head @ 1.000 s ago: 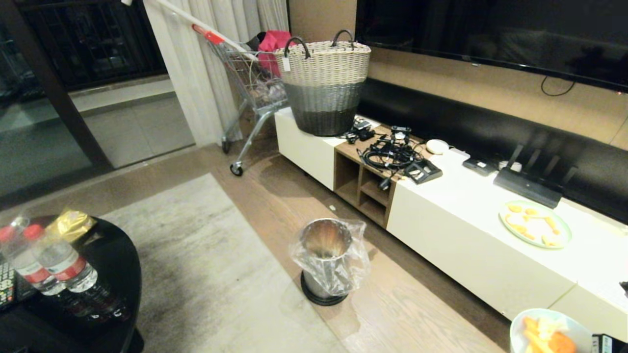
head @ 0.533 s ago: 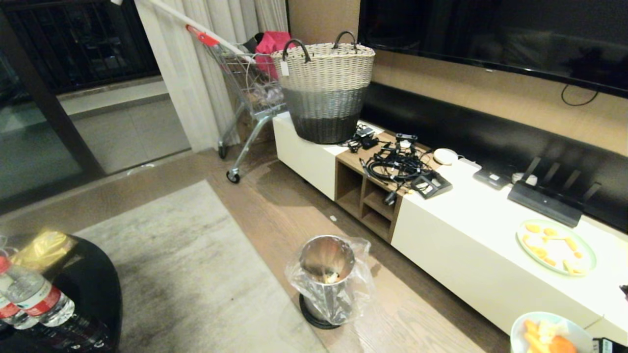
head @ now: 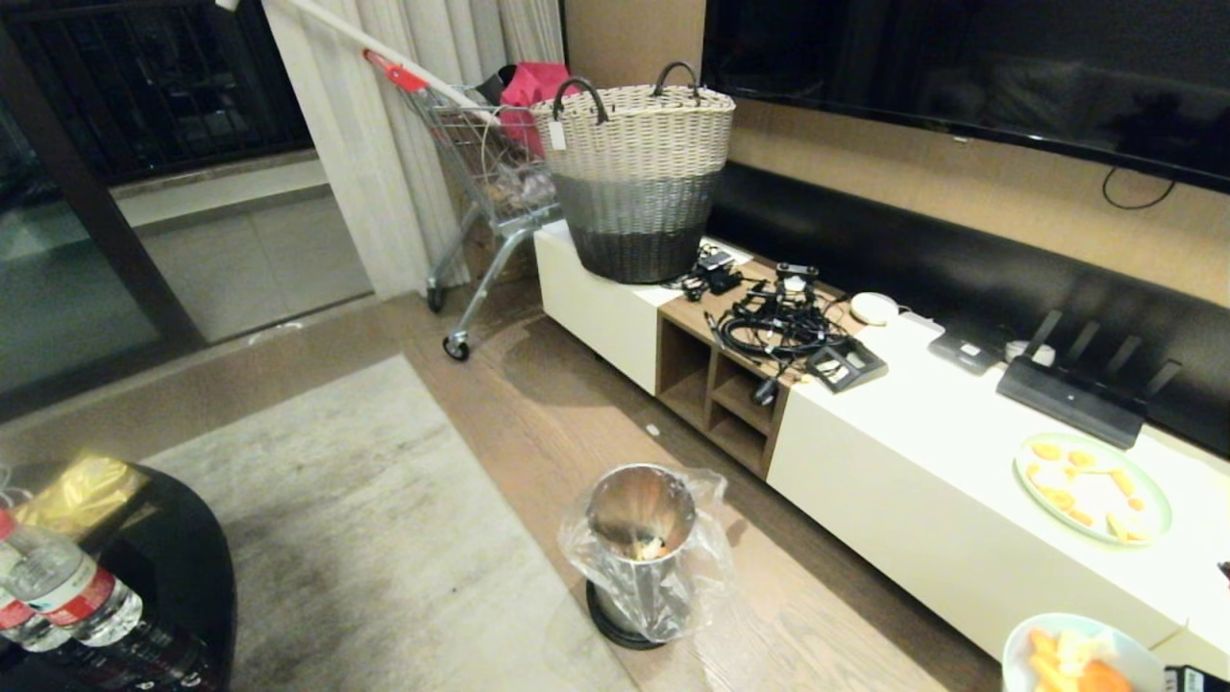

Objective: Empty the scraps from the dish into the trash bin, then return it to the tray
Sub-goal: Move the bowl over the trash can

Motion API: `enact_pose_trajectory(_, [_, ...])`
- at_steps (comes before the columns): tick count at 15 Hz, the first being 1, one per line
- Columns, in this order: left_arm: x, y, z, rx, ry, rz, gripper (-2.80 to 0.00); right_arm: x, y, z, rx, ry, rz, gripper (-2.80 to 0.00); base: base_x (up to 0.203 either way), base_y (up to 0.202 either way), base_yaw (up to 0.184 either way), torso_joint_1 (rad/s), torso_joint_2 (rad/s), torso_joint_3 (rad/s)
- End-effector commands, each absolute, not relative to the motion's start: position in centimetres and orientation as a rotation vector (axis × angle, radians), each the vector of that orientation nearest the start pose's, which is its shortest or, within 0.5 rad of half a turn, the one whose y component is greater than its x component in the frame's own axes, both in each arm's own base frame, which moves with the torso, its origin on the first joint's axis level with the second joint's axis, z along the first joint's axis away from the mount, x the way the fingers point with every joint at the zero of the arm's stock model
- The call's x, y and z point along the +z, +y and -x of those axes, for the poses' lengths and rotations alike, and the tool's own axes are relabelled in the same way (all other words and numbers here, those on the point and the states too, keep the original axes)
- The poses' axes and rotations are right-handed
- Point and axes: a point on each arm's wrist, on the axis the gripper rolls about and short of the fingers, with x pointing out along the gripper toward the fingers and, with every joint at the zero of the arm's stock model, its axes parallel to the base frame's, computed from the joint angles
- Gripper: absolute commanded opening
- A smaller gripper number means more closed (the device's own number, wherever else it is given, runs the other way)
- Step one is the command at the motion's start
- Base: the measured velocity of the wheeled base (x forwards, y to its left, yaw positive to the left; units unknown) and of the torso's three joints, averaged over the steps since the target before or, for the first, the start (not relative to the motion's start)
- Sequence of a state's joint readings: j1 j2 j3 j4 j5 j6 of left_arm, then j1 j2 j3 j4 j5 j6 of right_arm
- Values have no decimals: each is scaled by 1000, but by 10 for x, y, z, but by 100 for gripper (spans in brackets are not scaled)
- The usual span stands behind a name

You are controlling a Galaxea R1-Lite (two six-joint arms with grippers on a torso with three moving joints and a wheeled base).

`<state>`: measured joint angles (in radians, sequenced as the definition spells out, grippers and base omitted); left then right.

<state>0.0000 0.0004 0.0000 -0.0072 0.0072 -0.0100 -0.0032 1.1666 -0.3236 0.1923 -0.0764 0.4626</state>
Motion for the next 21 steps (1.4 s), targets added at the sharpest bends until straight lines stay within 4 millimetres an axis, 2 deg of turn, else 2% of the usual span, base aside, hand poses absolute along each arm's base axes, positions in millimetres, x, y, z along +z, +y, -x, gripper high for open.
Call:
enact_pose_trajectory(1, [76, 0, 23, 8, -8, 11, -280, 109, -2, -105, -308, 982, -386, -280, 0, 0, 0, 0, 0, 0])
enact_pose_trajectory(12, [76, 0, 23, 9, -8, 11, -280, 124, -3, -110, -326, 900, -378, -280, 0, 0, 0, 0, 0, 0])
enact_pose_trajectory(21, [76, 0, 23, 9, -8, 12, -280, 120, -3, -108, -324, 920, -377, -280, 0, 0, 0, 0, 0, 0])
